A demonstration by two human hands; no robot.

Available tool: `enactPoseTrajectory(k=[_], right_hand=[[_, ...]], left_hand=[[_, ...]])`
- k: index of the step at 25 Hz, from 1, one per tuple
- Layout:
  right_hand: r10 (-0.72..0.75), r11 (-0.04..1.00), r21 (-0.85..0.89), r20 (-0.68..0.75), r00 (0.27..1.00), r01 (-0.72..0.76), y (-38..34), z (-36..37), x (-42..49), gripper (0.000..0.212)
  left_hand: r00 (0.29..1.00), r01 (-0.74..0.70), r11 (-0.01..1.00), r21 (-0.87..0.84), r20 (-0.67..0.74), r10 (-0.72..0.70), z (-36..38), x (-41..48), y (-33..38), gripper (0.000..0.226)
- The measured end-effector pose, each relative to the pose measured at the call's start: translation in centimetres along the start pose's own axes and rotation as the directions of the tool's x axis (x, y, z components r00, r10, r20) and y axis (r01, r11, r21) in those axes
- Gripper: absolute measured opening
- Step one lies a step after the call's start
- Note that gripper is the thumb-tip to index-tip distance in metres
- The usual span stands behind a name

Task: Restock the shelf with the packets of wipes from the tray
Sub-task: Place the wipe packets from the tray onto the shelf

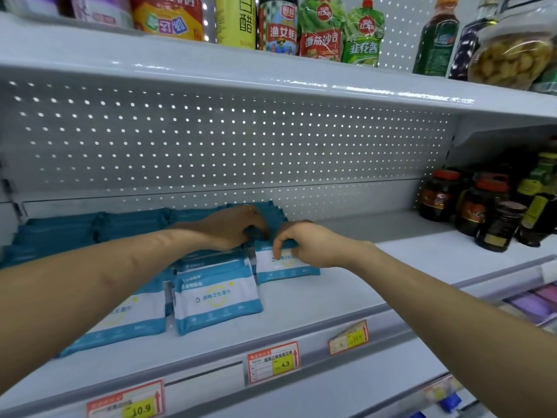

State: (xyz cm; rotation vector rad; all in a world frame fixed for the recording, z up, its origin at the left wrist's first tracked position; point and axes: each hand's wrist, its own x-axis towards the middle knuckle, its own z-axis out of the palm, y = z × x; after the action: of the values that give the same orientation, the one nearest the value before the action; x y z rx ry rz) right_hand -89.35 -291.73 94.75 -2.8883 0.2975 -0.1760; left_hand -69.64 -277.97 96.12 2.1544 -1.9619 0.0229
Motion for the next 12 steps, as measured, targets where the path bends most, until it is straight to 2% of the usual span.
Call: enactPoseTrajectory(k=[3, 6, 12], right_hand=[[-0.010, 0.999, -0.053, -0.002, 1.000, 0.009, 0.6, 1.2, 0.6, 0.056], [-0.041, 0.996, -0.085, -0.022, 0.999, 0.039, 0.5, 1.5, 0.1, 0.050], [-0.081, 0.982, -0.180, -0.105, 0.991, 0.061, 1.6, 1.1, -2.6, 0.051]], left_hand=[[0.996, 0.038, 0.999, 0.006, -0.081, -0.037, -0.2, -0.4, -0.4, 0.036], [0.988, 0.044, 0.999, 0.014, -0.150, -0.042, -1.2, -0.7, -1.4, 0.039], [0.992, -0.039, 0.999, 0.010, -0.116, 0.040, -1.6, 1.2, 1.3, 0.034]])
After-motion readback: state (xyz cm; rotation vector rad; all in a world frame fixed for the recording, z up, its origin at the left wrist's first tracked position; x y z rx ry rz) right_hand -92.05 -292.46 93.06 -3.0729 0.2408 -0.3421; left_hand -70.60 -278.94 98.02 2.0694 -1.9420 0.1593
